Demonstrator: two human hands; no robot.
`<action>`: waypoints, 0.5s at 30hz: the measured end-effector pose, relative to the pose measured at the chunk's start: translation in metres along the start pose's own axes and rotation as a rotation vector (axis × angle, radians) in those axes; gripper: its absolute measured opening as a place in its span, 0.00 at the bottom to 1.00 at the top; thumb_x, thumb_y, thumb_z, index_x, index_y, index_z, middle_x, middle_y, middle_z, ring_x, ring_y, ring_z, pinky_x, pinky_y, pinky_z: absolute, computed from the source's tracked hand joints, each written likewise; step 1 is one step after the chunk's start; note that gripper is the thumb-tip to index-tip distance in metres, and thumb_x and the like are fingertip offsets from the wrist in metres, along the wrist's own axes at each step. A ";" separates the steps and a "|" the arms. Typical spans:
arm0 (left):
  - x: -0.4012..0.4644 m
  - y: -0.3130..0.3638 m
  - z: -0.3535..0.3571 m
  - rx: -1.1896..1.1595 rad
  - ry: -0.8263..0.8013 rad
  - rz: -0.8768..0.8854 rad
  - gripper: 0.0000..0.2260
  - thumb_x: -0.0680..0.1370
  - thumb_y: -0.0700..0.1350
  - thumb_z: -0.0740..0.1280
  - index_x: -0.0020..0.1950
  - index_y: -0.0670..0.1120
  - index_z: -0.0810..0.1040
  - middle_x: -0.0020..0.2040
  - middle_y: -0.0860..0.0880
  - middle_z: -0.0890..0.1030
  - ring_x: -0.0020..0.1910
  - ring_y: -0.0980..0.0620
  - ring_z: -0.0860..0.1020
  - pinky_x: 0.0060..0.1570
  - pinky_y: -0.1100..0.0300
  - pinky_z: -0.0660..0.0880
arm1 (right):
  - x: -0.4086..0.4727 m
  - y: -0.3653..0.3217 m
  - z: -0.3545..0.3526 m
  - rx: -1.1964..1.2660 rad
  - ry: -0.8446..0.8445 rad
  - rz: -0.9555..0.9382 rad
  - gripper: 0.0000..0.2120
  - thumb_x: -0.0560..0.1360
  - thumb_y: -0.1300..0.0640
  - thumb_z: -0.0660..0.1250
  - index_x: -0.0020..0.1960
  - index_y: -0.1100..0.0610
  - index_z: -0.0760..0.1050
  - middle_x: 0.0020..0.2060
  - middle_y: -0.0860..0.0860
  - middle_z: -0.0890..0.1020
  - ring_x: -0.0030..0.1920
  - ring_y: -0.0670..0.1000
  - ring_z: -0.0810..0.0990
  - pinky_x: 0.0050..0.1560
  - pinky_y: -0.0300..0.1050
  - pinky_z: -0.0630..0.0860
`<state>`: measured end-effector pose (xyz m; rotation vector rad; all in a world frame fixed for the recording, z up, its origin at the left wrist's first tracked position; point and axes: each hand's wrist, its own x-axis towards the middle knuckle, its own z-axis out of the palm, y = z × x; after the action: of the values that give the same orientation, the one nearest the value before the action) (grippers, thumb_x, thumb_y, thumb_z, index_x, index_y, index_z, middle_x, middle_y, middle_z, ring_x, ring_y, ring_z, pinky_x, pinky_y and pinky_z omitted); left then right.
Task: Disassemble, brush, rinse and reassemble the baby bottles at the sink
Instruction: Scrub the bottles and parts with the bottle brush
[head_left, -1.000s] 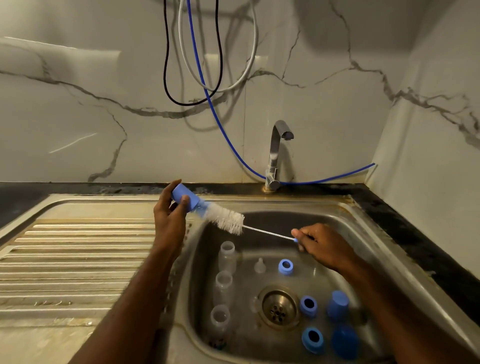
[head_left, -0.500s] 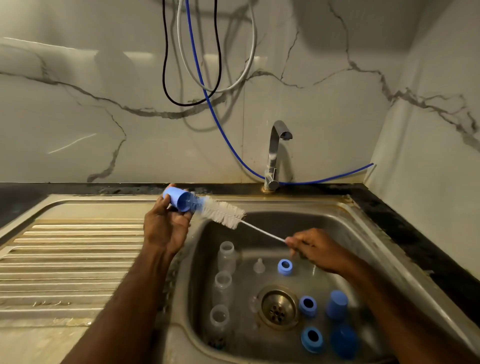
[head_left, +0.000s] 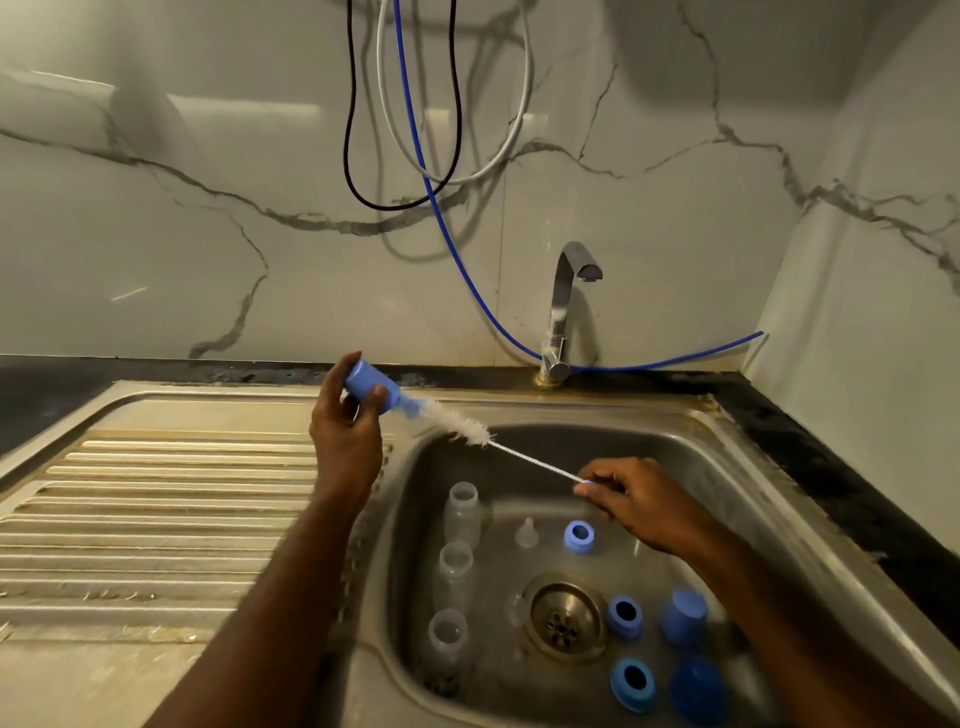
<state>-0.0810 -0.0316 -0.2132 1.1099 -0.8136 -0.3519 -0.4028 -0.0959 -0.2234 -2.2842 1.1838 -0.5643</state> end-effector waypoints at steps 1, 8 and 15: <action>-0.001 0.000 0.002 0.057 -0.021 0.038 0.23 0.80 0.35 0.67 0.73 0.49 0.71 0.67 0.50 0.73 0.57 0.56 0.80 0.52 0.67 0.79 | 0.001 0.003 -0.001 -0.034 0.015 0.011 0.06 0.81 0.50 0.66 0.51 0.44 0.81 0.39 0.42 0.83 0.40 0.41 0.81 0.47 0.42 0.79; 0.004 0.000 -0.002 0.006 0.232 -0.002 0.25 0.78 0.32 0.69 0.71 0.50 0.69 0.68 0.46 0.74 0.61 0.53 0.78 0.59 0.59 0.78 | 0.001 0.035 -0.025 -0.105 0.006 0.100 0.09 0.81 0.52 0.64 0.44 0.46 0.80 0.39 0.46 0.82 0.43 0.47 0.81 0.53 0.55 0.79; -0.034 0.003 0.038 -0.432 0.001 -0.508 0.14 0.78 0.38 0.70 0.63 0.43 0.77 0.58 0.41 0.83 0.53 0.46 0.85 0.50 0.52 0.84 | 0.003 0.001 -0.007 0.058 0.069 0.015 0.18 0.83 0.49 0.59 0.38 0.52 0.75 0.30 0.46 0.76 0.33 0.41 0.73 0.42 0.45 0.73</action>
<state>-0.1316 -0.0341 -0.2167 0.8925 -0.4129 -0.9077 -0.4059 -0.1007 -0.2180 -2.2210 1.2008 -0.6681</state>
